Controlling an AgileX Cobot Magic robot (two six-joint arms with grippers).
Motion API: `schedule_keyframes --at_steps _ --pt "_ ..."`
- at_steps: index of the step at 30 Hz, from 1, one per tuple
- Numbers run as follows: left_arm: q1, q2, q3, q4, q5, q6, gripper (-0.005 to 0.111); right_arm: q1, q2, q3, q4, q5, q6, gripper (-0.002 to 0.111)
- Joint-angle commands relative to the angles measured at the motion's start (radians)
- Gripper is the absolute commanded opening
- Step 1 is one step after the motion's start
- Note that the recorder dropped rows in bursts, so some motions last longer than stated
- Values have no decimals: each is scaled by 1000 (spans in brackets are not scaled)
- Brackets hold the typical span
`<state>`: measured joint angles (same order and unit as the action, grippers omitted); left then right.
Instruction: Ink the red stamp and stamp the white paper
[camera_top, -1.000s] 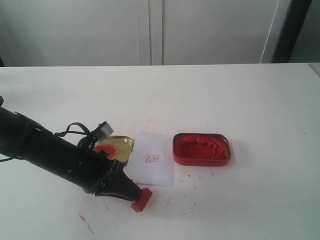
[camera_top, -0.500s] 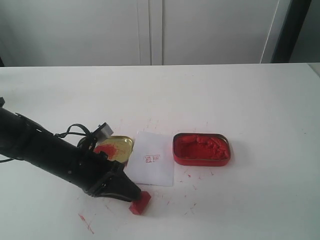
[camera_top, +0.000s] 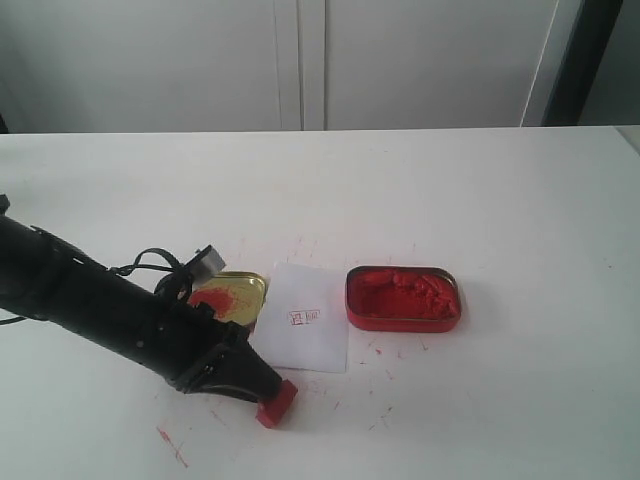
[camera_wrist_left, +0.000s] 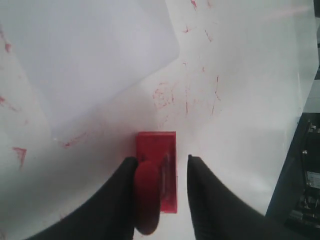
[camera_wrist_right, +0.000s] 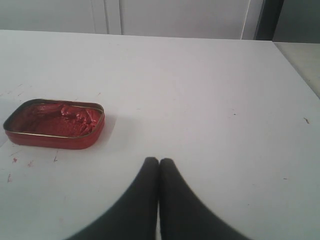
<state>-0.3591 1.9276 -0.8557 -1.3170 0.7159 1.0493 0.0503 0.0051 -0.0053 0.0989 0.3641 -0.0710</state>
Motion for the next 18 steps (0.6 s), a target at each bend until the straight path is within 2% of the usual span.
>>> schedule_keyframes --at_steps 1,18 --pt "-3 -21 6 -6 -17 -2 41 1 -5 5 1 -14 -3 0" --pt "-3 -121 6 112 -154 -83 41 1 -5 5 1 -14 -3 0"
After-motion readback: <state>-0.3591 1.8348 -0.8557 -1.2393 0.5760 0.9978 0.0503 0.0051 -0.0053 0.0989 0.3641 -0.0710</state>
